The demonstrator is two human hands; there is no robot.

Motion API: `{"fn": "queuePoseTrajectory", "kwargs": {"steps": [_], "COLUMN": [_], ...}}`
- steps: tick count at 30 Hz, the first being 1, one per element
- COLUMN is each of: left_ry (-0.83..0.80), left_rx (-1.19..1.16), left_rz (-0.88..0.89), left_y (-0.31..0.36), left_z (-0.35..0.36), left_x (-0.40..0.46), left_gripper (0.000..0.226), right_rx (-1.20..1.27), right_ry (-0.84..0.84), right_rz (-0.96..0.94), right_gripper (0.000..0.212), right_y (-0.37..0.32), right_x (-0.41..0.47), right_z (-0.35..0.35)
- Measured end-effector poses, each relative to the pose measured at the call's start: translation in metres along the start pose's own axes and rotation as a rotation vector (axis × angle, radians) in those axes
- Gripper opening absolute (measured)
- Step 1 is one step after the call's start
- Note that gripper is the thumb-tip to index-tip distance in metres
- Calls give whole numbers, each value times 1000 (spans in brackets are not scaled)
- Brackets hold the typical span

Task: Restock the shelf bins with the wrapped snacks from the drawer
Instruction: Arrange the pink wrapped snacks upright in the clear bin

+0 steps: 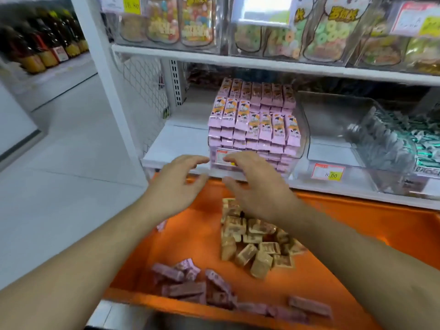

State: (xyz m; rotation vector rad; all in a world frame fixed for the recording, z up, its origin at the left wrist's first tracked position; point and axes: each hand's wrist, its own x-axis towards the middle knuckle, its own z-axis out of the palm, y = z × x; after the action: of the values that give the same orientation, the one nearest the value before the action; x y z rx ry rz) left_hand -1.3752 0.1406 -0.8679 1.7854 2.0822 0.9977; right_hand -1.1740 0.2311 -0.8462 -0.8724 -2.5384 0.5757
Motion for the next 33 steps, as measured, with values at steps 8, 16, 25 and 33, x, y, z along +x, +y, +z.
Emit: {"fn": "queuePoseTrajectory", "kwargs": {"steps": [8,16,25,33], "left_ry": [-651,-1116,-1158,-932], "left_rx": [158,293,362,91], "left_rz": [-118,-396,-500,-606], "left_y": [-82,-163,-205,-174], "left_z": [78,117,149,131], "left_x": [-83,-83,-89,-72], "left_gripper": [57,70,36,23], "right_rx": [93,190,94,327], "right_ry": [-594,-911,-915,-791], "right_rz": [246,265,142,317], "right_gripper": [52,62,67,62], "right_y": [46,106,117,107], "right_x": [-69,-92,-95,-77], "right_z": [135,221,274,230]}}
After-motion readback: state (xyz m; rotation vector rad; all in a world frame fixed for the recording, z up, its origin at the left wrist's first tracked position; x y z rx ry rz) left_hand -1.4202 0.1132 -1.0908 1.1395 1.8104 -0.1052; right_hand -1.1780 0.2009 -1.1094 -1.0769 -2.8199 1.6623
